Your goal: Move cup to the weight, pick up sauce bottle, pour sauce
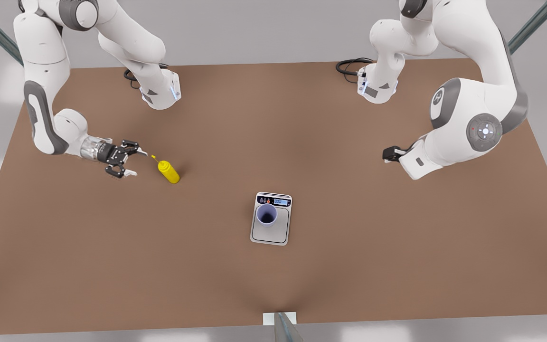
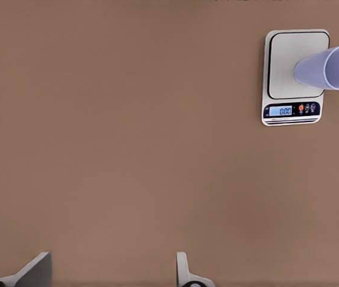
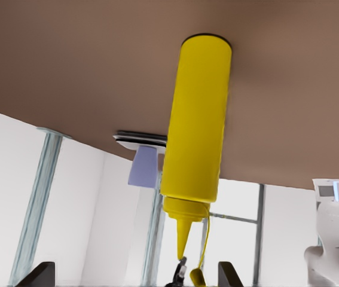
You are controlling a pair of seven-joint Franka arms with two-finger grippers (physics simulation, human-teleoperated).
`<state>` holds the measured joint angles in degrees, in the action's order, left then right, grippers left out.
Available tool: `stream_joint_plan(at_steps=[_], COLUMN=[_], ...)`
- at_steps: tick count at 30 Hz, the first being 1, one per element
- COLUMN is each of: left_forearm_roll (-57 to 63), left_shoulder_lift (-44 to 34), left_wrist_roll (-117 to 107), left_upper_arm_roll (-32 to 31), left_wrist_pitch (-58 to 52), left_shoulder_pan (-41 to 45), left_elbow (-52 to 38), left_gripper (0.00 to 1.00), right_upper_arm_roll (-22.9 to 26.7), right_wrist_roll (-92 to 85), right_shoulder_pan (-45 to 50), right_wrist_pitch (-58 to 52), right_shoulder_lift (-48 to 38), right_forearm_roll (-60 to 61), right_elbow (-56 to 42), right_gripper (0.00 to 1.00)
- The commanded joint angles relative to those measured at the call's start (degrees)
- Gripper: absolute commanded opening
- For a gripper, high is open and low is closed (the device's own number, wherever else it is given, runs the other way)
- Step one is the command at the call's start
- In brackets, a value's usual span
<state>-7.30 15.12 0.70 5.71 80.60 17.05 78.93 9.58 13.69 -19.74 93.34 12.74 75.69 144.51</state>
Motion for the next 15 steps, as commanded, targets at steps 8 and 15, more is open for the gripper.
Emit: stream_joint_plan(at_steps=[8,15], left_forearm_roll=[-0.3,-0.3], left_shoulder_lift=[0.0,0.1], left_wrist_roll=[-0.1,-0.1], left_upper_arm_roll=[0.0,-0.3], left_wrist_pitch=[0.0,0.0], left_shoulder_pan=[0.1,0.2], left_elbow=[0.0,0.0], left_gripper=[1.0,1.0], right_upper_arm_roll=[-0.4,-6.3], right_wrist_roll=[-0.9,-1.6], right_shoulder_pan=[-1.9,-3.2], right_wrist_pitch=[-1.9,2.9], right_shoulder_lift=[12.0,12.5], right_forearm_roll=[-0.4,-1.9], right_elbow=[-3.3,-5.1], right_gripper=[1.0,1.0])
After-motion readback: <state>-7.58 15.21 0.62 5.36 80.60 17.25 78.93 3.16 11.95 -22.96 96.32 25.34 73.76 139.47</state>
